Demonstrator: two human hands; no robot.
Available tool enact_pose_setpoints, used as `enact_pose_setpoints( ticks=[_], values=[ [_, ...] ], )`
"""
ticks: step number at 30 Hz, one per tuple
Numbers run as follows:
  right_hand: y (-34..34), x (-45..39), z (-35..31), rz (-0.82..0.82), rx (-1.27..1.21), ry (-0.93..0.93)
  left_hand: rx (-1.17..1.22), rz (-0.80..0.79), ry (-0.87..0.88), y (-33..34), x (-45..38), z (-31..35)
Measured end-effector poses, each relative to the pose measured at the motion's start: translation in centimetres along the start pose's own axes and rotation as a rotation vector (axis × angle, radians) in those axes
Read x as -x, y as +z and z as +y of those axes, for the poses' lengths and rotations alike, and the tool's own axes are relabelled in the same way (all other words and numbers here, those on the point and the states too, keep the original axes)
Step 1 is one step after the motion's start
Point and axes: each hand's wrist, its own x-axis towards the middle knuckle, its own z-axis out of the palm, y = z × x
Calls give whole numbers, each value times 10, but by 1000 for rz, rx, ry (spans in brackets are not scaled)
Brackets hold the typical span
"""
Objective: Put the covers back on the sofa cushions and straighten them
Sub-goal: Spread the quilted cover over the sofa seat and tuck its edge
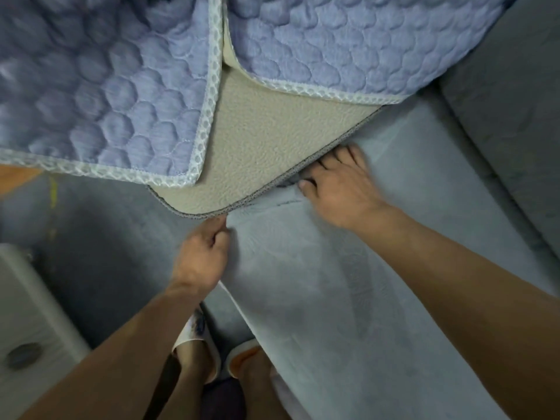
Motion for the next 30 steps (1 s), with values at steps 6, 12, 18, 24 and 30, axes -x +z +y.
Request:
enact_pose_setpoints(
  ticks=[6, 12, 18, 24, 30],
  values=[
    [-12, -27, -17, -124, 35, -47, -262, -81, -186, 11, -7, 30],
    [7, 10, -28, 102, 11, -35, -276, 35, -173, 9, 50, 22],
    [3, -18, -38, -153, 10, -89, -425, -114, -296, 4, 2, 22],
    [11, 0, -20, 19, -93, -91, 46, -238, -488, 2, -38, 16],
    [22, 130, 59, -125, -422, 445, -454, 122, -180, 10, 48, 56]
  ],
)
